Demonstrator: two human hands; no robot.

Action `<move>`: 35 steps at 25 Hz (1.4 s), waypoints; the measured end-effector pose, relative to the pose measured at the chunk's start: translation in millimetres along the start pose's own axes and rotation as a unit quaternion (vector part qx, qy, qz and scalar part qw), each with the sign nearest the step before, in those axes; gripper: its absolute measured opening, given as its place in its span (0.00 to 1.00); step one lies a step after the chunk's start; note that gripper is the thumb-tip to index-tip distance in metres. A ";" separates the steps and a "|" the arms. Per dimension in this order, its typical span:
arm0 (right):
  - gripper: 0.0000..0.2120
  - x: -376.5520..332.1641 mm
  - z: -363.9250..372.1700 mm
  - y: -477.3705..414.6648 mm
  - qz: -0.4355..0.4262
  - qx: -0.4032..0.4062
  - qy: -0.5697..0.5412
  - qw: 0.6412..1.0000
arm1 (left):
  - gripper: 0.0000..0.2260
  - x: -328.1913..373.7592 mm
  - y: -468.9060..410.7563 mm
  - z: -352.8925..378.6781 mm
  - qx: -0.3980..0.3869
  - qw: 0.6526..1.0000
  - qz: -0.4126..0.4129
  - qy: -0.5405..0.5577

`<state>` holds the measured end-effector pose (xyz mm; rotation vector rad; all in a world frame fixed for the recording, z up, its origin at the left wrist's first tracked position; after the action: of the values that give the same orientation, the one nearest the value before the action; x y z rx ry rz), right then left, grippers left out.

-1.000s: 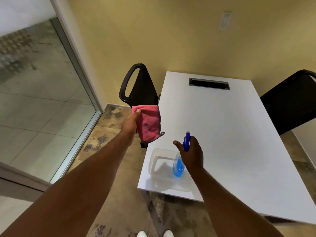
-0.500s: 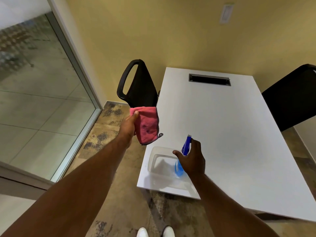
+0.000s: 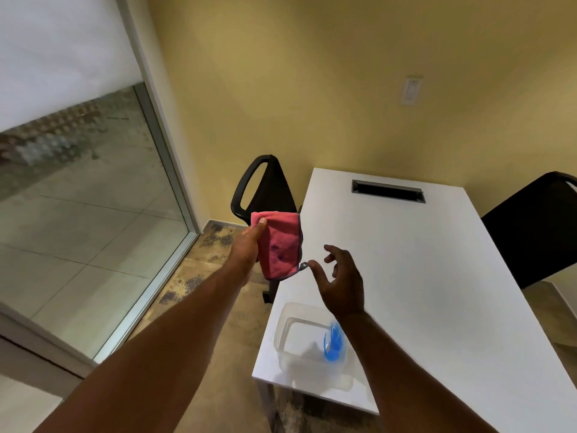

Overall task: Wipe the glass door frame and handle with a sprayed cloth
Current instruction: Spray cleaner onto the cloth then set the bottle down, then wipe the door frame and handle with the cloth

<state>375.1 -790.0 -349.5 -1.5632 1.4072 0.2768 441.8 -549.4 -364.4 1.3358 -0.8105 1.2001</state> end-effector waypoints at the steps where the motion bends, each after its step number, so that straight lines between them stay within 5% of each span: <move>1: 0.29 -15.8 10.1 -12.4 0.005 -0.023 -0.036 0.999 | 0.11 7.5 3.4 -0.4 0.000 1.000 0.008 -0.001; 7: 0.42 -94.3 64.3 -68.7 0.098 -0.142 -0.244 0.954 | 0.19 61.1 29.5 -16.2 -0.014 0.998 0.059 -0.007; 18: 0.13 -239.6 124.3 -86.2 0.061 -0.199 -0.390 0.897 | 0.22 137.0 75.7 -127.8 0.045 0.984 0.145 0.092; 25: 0.13 -325.9 190.2 -81.3 0.085 -0.210 -0.483 0.846 | 0.25 153.5 110.4 -226.5 0.060 0.985 0.163 0.020; 35: 0.18 -473.1 311.6 -30.1 0.092 -0.331 -0.570 0.746 | 0.24 207.4 142.2 -421.1 0.150 0.967 0.202 0.031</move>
<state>387.6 -258.1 -152.8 -1.2822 0.4283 1.6860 276.7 -125.7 -180.7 1.4050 -0.9109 1.7333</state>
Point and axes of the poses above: each hand's wrist, its own y-axis away from the middle knuckle, its own z-axis out of the palm, x = y × z, the point moved 10 cm from there along -y, towards the middle knuckle, and after that the axes turned 3 degrees about -z, right-handed, at the moved point
